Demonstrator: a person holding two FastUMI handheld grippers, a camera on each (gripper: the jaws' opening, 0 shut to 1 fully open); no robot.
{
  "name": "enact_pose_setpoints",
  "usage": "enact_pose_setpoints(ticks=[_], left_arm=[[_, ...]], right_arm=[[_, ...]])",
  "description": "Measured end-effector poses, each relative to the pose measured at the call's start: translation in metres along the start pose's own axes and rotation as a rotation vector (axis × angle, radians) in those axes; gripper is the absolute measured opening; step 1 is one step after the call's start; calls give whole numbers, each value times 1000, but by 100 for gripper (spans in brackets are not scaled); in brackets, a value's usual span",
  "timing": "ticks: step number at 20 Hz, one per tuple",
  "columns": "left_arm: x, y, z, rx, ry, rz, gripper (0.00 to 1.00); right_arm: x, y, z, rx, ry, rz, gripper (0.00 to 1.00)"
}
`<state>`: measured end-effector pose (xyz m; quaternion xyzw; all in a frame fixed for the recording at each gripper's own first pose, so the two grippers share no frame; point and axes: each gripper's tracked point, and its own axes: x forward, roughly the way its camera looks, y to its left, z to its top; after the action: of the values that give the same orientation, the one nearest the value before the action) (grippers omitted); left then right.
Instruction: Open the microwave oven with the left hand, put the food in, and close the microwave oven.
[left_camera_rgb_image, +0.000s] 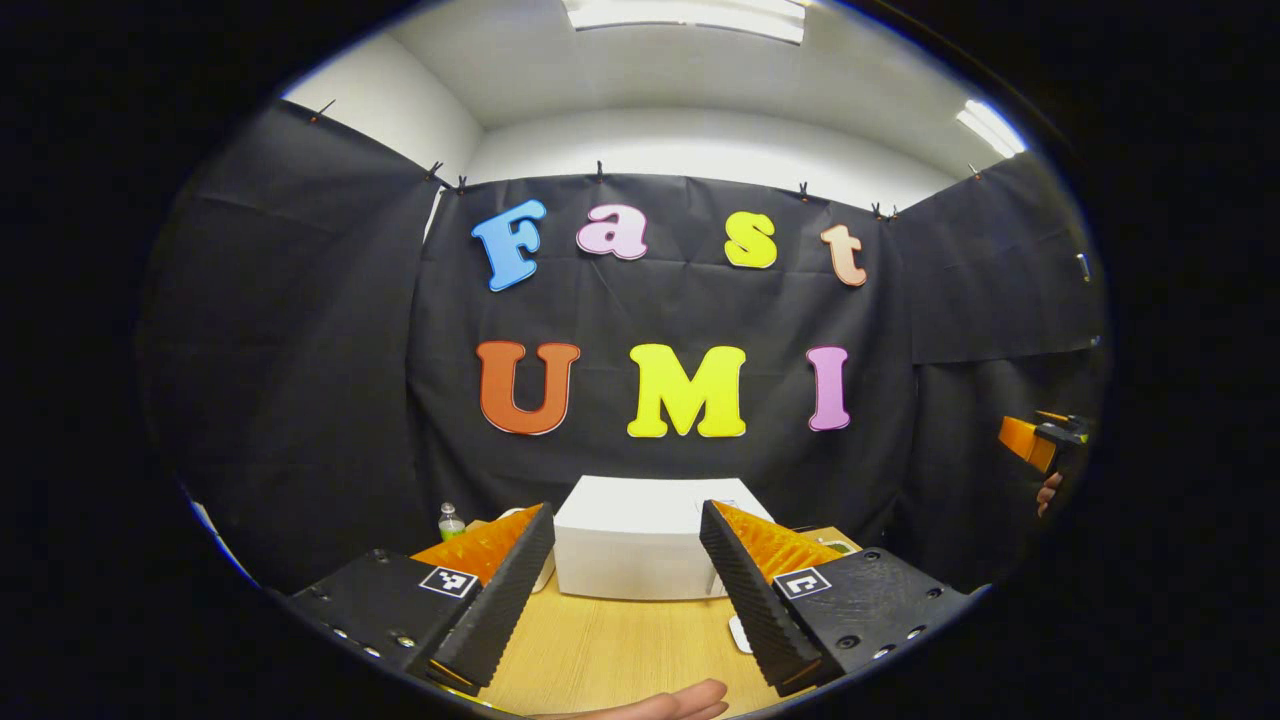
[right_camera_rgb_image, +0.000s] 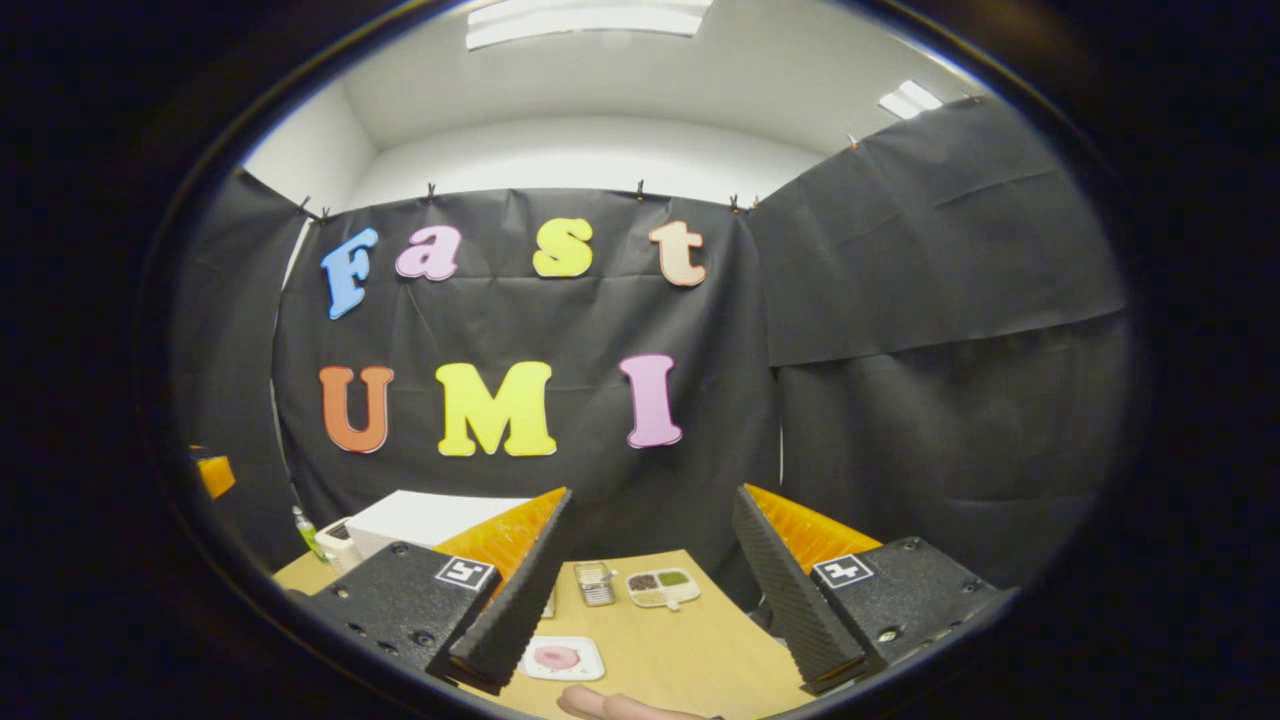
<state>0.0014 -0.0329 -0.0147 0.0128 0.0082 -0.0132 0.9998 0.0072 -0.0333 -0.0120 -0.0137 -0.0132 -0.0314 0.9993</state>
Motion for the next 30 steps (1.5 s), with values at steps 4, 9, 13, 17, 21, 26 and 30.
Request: enact_pose_setpoints(ticks=[4,9,13,17,21,26,30], left_arm=[[19,-16,-4,22,-24,-10,92],[58,-42,-19,0,-45,-43,92],[99,-65,-51,3,-24,-75,92],[145,-81,-95,-17,15,-83,92],[193,-96,-155,-37,81,-87,92],[241,-116,-225,-51,139,-96,93],[273,-136,-264,-44,149,-123,92]], right_arm=[[0,-2,-3,0,-5,7,92],[5,-9,-6,11,-7,21,92],[5,-12,-7,19,-12,34,100],[4,-8,-10,32,-9,58,92],[4,-12,-5,31,-37,59,100],[2,-16,-5,8,-67,60,100],[-1,-18,-10,-4,-79,75,100]])
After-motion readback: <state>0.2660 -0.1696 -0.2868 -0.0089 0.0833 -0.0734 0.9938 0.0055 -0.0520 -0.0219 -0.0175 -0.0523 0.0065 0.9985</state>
